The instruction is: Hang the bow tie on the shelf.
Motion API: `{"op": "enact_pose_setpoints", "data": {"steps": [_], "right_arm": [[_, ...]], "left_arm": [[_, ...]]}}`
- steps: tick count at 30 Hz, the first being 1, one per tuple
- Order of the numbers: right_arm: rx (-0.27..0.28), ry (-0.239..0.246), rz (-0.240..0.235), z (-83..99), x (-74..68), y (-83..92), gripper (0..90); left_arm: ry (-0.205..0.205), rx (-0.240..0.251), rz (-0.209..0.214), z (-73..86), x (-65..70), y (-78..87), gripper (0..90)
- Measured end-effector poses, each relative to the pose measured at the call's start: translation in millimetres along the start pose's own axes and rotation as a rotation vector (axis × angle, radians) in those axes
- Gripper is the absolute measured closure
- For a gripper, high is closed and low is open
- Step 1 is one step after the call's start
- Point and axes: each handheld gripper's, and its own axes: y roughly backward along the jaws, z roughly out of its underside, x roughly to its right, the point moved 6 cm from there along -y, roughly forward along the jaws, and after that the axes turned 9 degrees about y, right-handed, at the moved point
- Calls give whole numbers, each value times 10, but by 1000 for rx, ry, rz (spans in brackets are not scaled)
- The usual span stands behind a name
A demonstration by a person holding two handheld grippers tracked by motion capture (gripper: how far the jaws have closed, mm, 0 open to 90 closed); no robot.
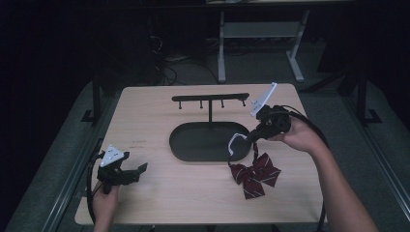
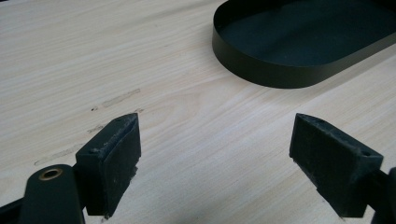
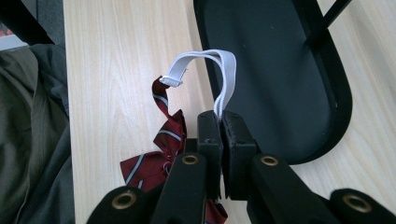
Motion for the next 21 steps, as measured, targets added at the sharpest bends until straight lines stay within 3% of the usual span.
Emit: {"op": "enact_pose_setpoints", "data": {"steps": [21], "right_arm": [[-2,17,3,-226,98,65,867]], "left_arm": [[-3,3,1,-5,2,2,163]]}}
